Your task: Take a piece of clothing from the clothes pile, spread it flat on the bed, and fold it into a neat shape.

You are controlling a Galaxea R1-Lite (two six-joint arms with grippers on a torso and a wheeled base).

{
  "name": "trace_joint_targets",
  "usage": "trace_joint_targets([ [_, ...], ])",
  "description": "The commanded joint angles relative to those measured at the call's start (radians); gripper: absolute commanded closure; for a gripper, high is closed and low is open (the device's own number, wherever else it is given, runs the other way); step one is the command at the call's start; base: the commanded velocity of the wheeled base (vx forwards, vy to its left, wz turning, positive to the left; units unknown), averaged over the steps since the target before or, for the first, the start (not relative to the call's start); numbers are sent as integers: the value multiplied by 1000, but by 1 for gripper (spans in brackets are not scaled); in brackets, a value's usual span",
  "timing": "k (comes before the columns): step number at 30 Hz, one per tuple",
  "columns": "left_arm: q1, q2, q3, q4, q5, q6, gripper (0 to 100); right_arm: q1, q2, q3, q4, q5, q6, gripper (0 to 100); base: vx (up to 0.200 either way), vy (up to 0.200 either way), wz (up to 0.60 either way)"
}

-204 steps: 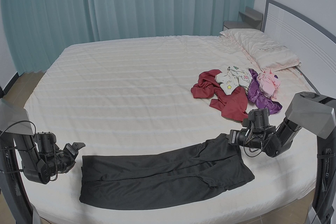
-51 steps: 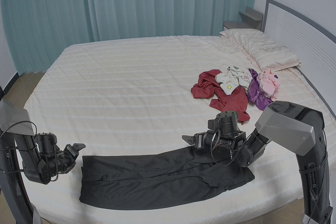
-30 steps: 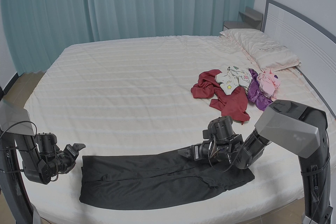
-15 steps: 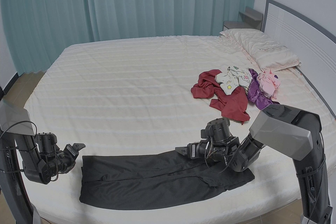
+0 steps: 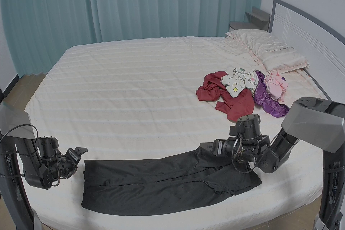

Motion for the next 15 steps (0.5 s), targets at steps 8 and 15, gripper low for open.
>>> trace_joint_targets([
  [8, 0, -6, 5, 0, 0, 0, 0, 56, -197, 441, -82, -98, 385, 0, 0, 0, 0],
  [15, -5, -8, 3, -1, 0, -2, 0, 105, -208, 504, -82, -101, 474, 0, 0, 0, 0],
])
